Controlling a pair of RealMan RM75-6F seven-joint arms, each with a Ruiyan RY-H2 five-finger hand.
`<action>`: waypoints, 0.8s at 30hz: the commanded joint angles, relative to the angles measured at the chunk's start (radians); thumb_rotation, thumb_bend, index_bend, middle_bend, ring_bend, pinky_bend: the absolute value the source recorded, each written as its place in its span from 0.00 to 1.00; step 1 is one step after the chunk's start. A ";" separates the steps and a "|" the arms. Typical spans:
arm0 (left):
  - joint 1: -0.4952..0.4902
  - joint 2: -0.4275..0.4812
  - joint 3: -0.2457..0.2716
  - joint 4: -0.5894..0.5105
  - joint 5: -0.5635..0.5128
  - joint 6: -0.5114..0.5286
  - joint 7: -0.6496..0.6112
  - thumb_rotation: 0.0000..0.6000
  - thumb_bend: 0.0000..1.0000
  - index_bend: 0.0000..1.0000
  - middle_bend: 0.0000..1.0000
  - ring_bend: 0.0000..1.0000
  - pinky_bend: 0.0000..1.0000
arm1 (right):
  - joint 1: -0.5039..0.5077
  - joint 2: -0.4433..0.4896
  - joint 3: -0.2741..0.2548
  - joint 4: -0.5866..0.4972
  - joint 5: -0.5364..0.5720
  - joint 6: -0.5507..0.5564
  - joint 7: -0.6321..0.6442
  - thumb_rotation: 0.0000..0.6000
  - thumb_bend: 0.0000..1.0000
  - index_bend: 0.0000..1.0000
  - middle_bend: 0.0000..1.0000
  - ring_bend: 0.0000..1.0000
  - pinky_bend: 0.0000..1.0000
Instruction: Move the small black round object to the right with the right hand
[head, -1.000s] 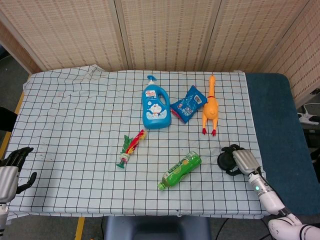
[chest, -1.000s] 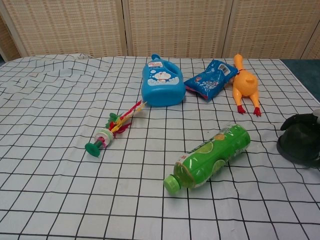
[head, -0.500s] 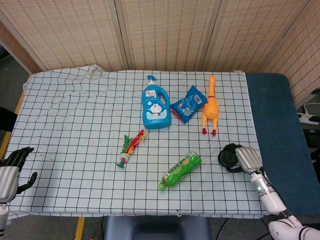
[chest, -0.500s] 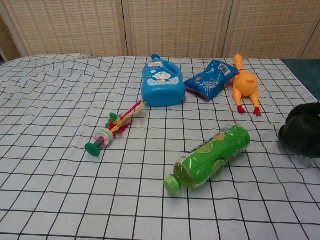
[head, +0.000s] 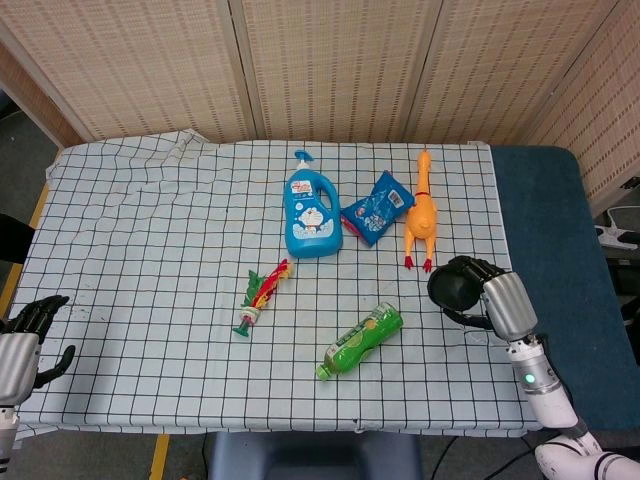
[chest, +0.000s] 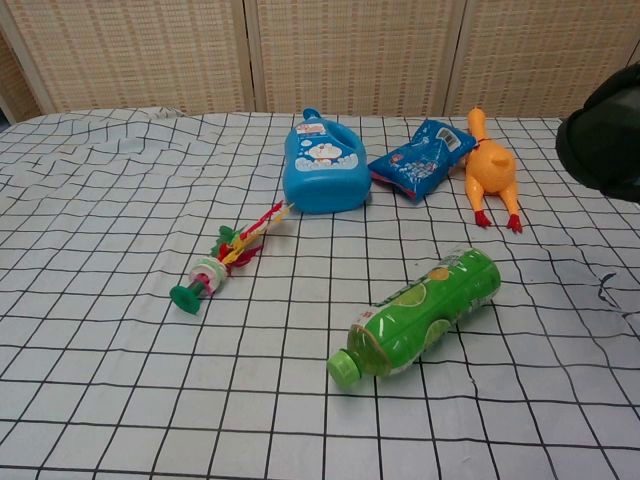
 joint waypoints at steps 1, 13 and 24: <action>-0.002 0.000 -0.001 0.000 -0.005 -0.004 0.003 1.00 0.37 0.15 0.14 0.13 0.33 | -0.025 0.051 -0.007 -0.024 0.057 -0.069 -0.104 1.00 0.14 0.62 0.54 0.45 0.57; -0.015 -0.009 0.002 -0.006 -0.020 -0.036 0.045 1.00 0.37 0.15 0.15 0.13 0.33 | -0.086 0.155 0.059 -0.345 0.451 -0.152 -0.788 1.00 0.14 0.63 0.54 0.46 0.57; -0.012 -0.006 0.001 -0.004 -0.021 -0.029 0.032 1.00 0.36 0.15 0.15 0.13 0.33 | -0.044 0.071 -0.023 -0.043 -0.085 0.043 0.128 1.00 0.14 0.59 0.54 0.43 0.57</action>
